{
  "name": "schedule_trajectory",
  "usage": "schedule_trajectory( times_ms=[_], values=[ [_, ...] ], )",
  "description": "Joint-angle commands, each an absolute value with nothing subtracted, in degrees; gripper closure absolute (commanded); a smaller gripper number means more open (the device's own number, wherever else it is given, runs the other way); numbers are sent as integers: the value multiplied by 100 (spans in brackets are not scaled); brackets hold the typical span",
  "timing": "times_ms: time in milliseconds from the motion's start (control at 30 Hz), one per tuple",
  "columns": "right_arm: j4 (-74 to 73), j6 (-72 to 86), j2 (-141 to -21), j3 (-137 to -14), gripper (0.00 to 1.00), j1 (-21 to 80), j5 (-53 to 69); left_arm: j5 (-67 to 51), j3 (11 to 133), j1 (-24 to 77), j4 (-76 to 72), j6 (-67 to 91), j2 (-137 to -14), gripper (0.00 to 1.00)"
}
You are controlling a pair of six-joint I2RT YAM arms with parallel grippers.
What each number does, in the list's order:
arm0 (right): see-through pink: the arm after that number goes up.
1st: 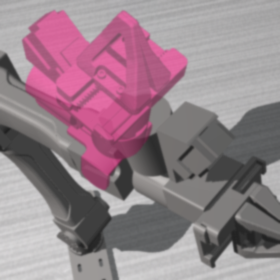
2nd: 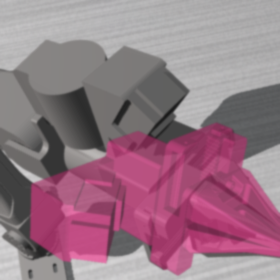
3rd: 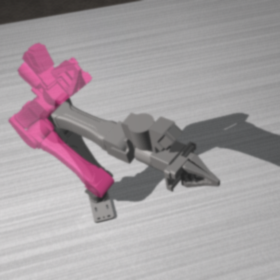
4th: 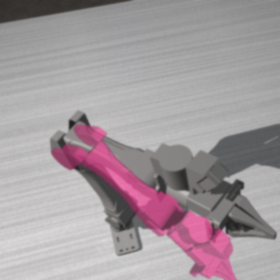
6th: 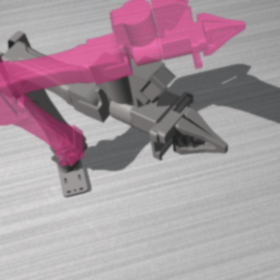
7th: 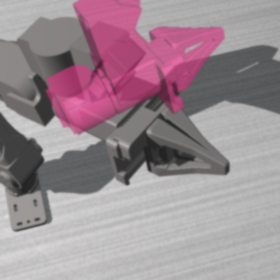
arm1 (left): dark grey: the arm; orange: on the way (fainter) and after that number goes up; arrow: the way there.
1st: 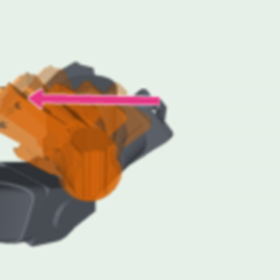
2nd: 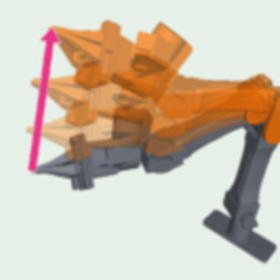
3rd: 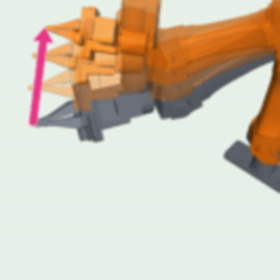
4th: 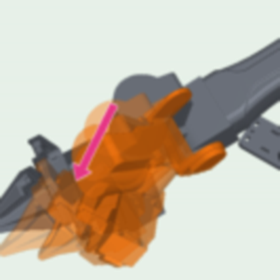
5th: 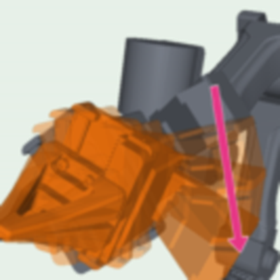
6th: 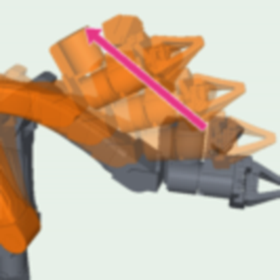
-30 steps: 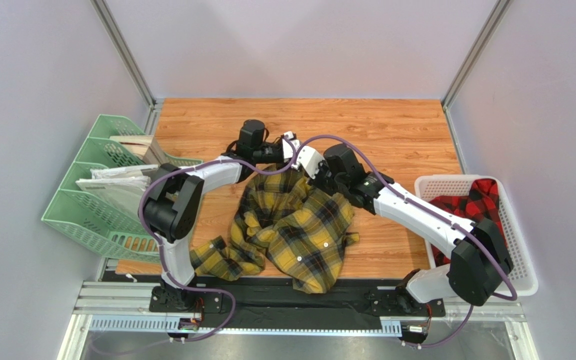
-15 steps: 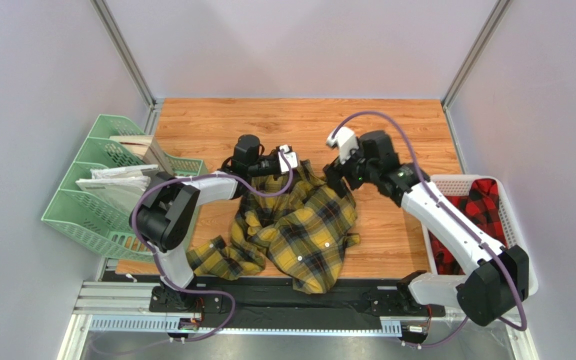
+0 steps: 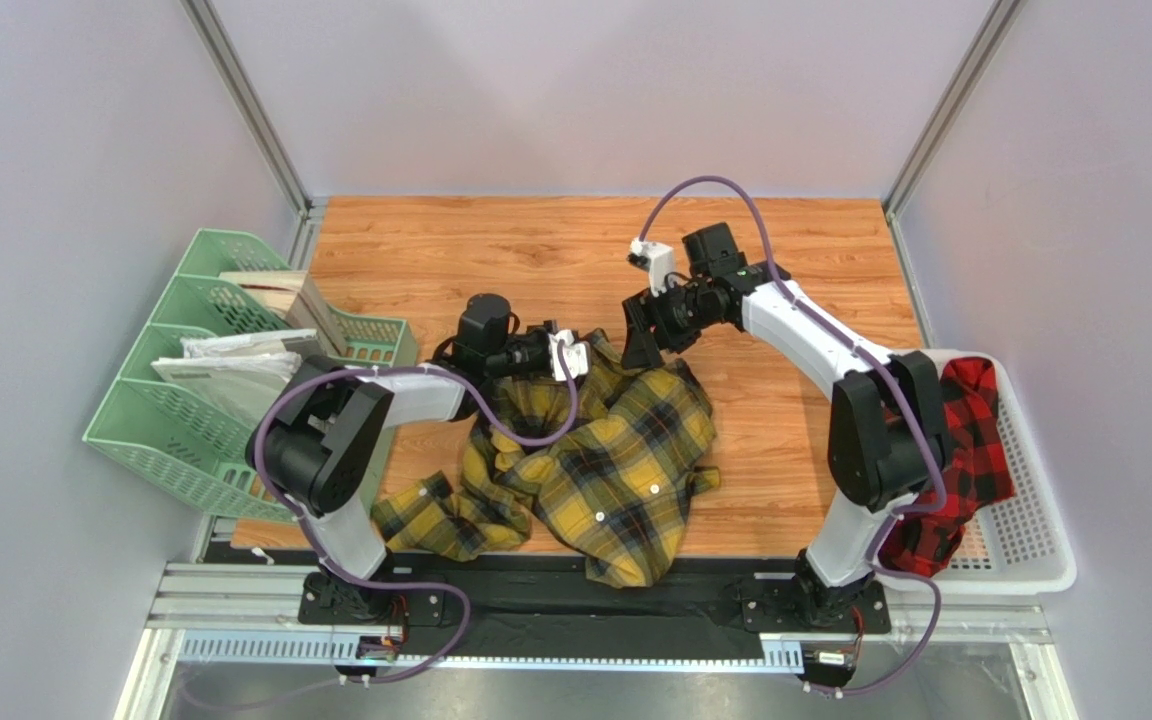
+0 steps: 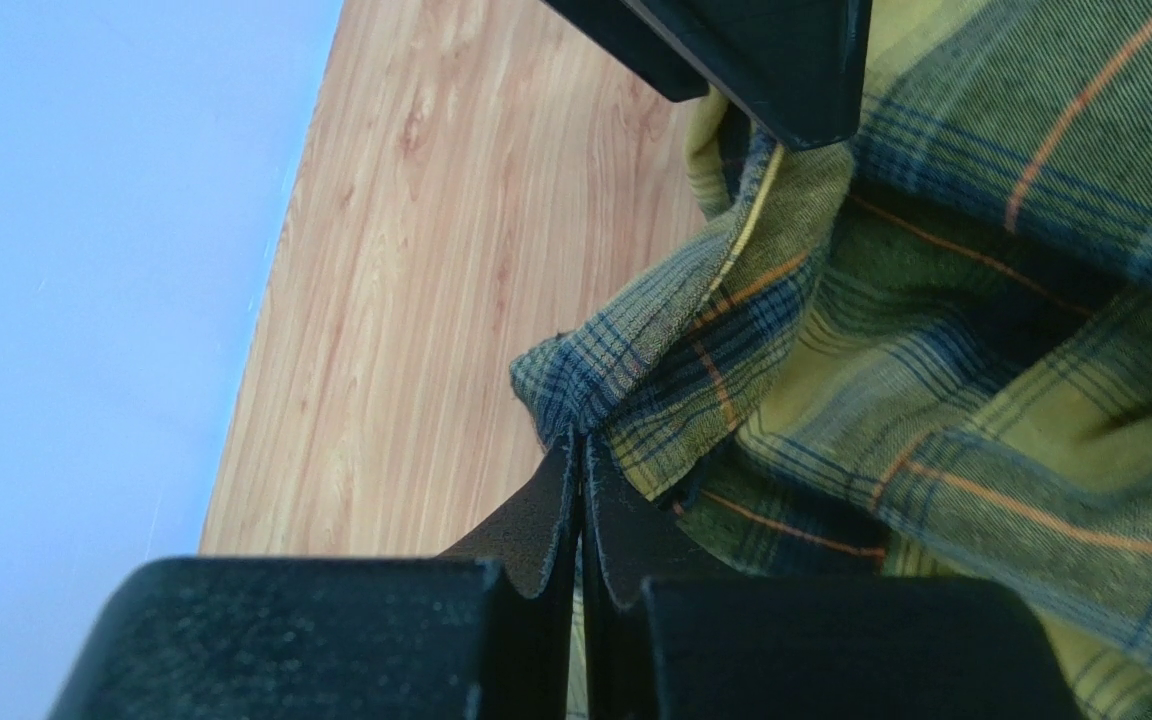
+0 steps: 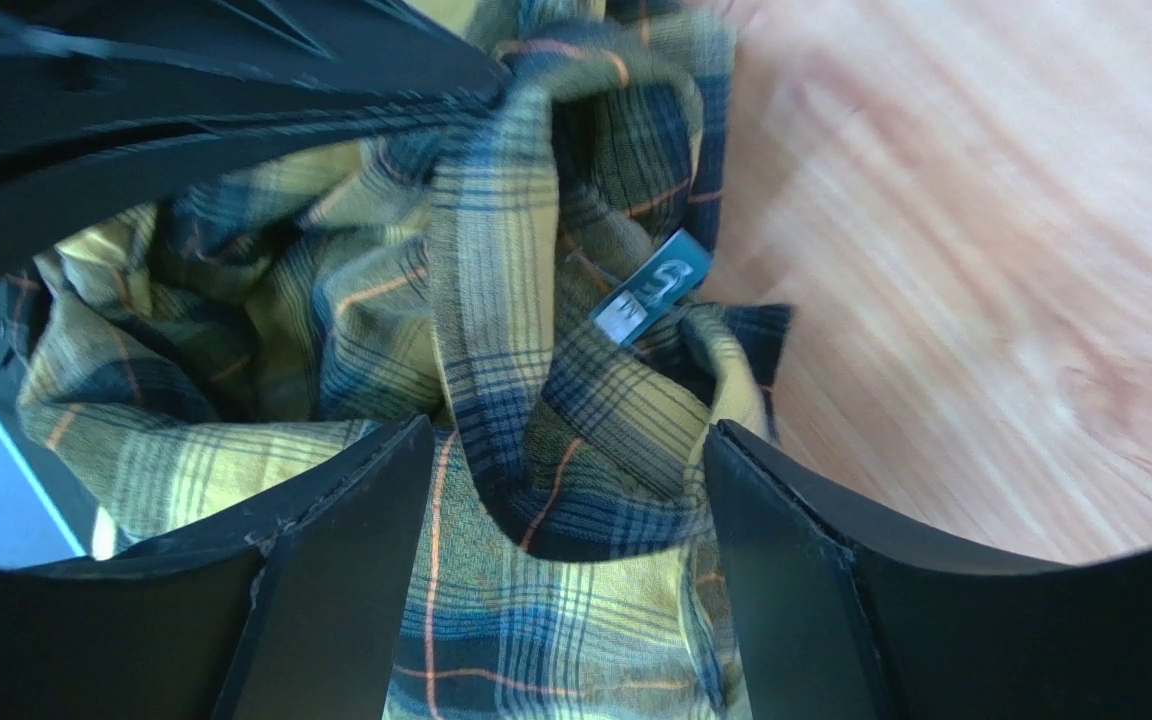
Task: Fold and stack the long sleeve shirts
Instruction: Flatten the shirt out
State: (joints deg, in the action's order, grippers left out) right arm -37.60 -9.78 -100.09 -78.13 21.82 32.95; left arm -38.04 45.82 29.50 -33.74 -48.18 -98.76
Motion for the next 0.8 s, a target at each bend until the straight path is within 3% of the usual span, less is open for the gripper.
schedule_trajectory(
  times_ms=[0, 33, 200, 367, 400, 533, 633, 767],
  values=[
    [-4130, -1528, -10248, -8068, 34, 2197, 3831, -3745, 4333, 2962, -3603, -5466, -9571, 100],
    [-4192, -1599, -10265, -8060, 43, 2197, 3884, -3701, 4281, 2962, -3604, -5484, -9545, 100],
    [-4447, -1968, -9976, -7638, 57, 2258, 3841, -3638, 4070, 2936, -3446, -5792, -9343, 100],
    [-4228, -2110, -9634, -7287, 89, 2627, 3490, -3648, 4332, 2866, -1815, -6293, -9010, 99],
    [-4132, -2075, -9563, -7199, 95, 2671, 3307, -3734, 4577, 2804, -1358, -6336, -8774, 92],
    [-3518, -1864, -9159, -6839, 100, 2952, 2709, -4884, 5342, 2164, 1634, -6879, -8140, 42],
    [-3043, -1776, -8773, -6452, 100, 3155, 2260, -5413, 6028, 2109, 3000, -7127, -8094, 39],
    [-2558, -1740, -8324, -6012, 100, 3454, 1531, -5950, 6687, 2127, 3261, -6341, -8707, 39]
  ],
)
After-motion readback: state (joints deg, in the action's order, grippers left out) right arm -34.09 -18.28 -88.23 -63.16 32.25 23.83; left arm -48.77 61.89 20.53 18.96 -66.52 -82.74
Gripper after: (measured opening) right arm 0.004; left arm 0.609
